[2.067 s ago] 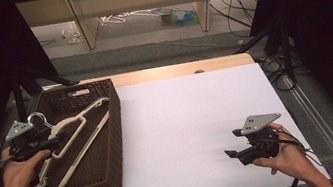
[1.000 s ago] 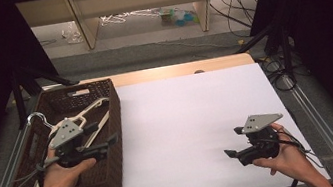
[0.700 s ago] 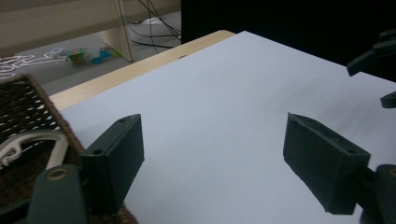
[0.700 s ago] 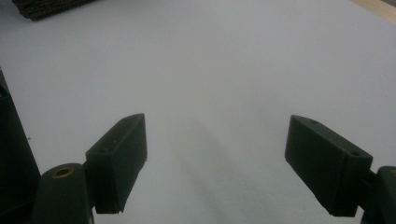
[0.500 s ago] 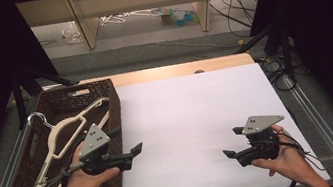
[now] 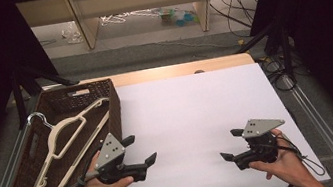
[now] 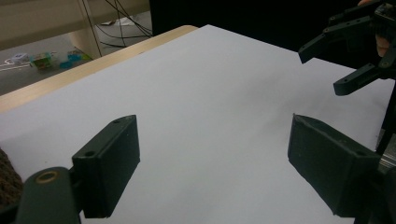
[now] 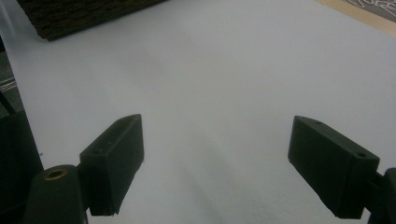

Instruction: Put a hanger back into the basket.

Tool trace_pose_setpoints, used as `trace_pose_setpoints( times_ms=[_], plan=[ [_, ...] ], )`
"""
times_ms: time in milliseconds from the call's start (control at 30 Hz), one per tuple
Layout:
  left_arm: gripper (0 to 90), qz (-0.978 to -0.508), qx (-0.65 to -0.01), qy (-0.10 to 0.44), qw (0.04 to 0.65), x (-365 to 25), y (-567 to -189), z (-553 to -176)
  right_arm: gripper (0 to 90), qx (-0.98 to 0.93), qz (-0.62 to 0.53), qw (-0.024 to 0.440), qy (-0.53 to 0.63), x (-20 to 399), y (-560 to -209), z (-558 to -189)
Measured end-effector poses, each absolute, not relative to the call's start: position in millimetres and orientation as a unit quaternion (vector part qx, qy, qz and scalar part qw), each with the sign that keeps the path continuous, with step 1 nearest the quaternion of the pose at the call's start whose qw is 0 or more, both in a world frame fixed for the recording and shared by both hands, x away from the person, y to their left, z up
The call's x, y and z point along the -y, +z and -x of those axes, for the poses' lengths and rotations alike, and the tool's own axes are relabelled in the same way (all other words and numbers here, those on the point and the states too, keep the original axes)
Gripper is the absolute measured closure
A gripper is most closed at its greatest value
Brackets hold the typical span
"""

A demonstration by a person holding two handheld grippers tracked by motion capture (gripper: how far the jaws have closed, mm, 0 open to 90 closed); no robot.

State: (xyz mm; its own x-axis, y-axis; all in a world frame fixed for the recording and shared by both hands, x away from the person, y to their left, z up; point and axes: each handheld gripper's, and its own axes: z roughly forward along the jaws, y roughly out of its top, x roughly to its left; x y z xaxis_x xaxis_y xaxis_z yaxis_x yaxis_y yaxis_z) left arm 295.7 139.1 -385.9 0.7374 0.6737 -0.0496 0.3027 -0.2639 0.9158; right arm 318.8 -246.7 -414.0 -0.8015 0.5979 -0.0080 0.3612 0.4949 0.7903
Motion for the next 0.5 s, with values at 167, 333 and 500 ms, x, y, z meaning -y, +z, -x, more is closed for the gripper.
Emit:
trace_pose_setpoints(
  times_ms=[167,333,500],
  plan=[
    [16.7,-0.783,-0.302,0.174,0.515,-132.5,-394.5,-290.2,19.2,-0.850,-0.281,0.145,0.421,245.9,-415.3,-317.0],
    [16.7,-0.783,-0.300,0.183,0.513,-129.6,-403.8,-284.4,19.2,-0.847,-0.280,0.147,0.427,244.3,-416.0,-313.5],
    [16.7,-0.786,-0.296,0.188,0.509,-131.8,-410.3,-277.1,19.2,-0.844,-0.275,0.150,0.435,240.6,-416.2,-307.5]
  ],
)
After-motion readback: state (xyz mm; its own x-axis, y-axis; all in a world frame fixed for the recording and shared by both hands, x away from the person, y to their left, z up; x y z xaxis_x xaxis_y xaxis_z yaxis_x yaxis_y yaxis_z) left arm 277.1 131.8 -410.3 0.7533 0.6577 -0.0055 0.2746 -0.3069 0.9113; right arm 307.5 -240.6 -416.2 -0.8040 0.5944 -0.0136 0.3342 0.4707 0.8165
